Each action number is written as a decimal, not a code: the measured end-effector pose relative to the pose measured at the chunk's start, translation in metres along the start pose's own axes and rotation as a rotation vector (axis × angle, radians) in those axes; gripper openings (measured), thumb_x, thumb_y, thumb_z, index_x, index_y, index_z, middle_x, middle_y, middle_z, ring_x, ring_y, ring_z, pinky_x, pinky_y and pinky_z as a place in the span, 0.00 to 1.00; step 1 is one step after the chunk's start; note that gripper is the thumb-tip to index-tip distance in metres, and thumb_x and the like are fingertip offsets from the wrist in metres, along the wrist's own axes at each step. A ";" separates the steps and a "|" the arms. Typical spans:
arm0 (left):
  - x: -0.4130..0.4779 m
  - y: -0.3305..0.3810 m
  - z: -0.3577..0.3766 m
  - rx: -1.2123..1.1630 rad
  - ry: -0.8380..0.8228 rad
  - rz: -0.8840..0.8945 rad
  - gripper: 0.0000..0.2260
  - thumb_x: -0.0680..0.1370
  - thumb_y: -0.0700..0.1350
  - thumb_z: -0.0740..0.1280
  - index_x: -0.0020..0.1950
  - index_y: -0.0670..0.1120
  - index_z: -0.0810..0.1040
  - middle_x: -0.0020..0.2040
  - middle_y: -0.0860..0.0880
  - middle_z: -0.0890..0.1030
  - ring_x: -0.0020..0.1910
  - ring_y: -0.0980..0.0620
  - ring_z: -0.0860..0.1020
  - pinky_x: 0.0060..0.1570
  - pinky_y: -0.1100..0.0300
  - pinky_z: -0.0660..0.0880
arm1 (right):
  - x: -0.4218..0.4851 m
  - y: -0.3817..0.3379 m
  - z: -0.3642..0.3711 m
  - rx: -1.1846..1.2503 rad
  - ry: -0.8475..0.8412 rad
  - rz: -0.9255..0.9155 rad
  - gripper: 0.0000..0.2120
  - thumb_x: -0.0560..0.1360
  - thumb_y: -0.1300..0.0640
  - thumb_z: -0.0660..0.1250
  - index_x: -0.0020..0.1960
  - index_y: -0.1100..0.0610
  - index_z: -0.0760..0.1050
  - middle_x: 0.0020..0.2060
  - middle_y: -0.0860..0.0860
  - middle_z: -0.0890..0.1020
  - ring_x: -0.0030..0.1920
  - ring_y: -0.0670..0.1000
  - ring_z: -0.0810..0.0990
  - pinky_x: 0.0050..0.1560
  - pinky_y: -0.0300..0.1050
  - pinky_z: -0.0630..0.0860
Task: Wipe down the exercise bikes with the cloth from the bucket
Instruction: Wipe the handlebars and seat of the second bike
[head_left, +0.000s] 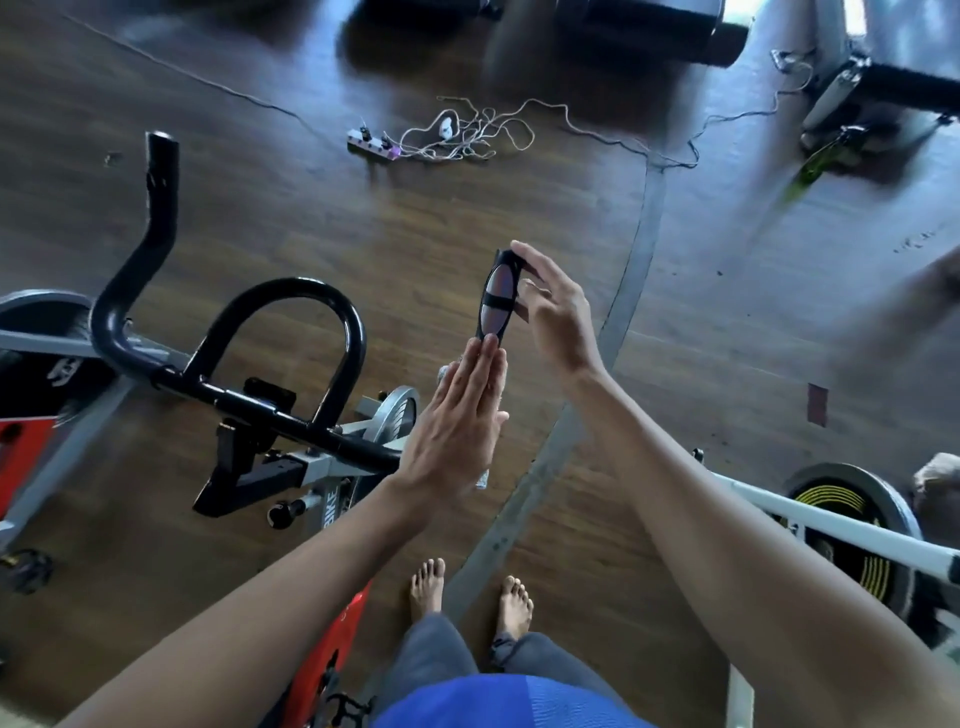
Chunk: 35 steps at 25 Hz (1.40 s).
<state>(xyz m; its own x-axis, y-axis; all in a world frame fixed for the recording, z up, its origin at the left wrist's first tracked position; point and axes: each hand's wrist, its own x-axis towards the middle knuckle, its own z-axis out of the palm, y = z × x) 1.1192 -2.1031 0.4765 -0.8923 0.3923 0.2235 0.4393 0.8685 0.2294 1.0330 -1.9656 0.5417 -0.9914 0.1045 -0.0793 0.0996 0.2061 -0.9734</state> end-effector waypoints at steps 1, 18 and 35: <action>0.003 0.000 0.000 -0.032 -0.019 -0.007 0.36 0.78 0.50 0.66 0.79 0.37 0.53 0.80 0.40 0.52 0.80 0.44 0.53 0.77 0.48 0.57 | 0.002 0.001 -0.001 0.029 -0.005 0.019 0.21 0.76 0.59 0.60 0.64 0.43 0.78 0.62 0.45 0.82 0.64 0.47 0.79 0.68 0.56 0.74; 0.042 -0.005 -0.035 -0.486 0.152 0.033 0.30 0.75 0.36 0.57 0.77 0.31 0.55 0.79 0.33 0.53 0.79 0.39 0.48 0.78 0.48 0.53 | -0.006 -0.020 -0.008 0.362 -0.079 0.188 0.17 0.85 0.61 0.55 0.71 0.57 0.73 0.62 0.54 0.81 0.57 0.49 0.82 0.54 0.37 0.79; 0.011 -0.012 0.005 -0.176 -0.049 0.083 0.33 0.81 0.40 0.59 0.80 0.38 0.44 0.80 0.35 0.43 0.80 0.37 0.44 0.77 0.42 0.53 | -0.034 0.009 0.011 0.248 0.005 0.173 0.21 0.80 0.58 0.62 0.73 0.52 0.71 0.64 0.51 0.80 0.64 0.49 0.79 0.68 0.53 0.74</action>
<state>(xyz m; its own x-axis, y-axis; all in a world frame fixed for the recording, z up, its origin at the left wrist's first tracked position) 1.1031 -2.1078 0.4715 -0.8544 0.4783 0.2029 0.5190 0.7681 0.3751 1.0668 -1.9781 0.5336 -0.9611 0.1220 -0.2477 0.2420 -0.0594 -0.9685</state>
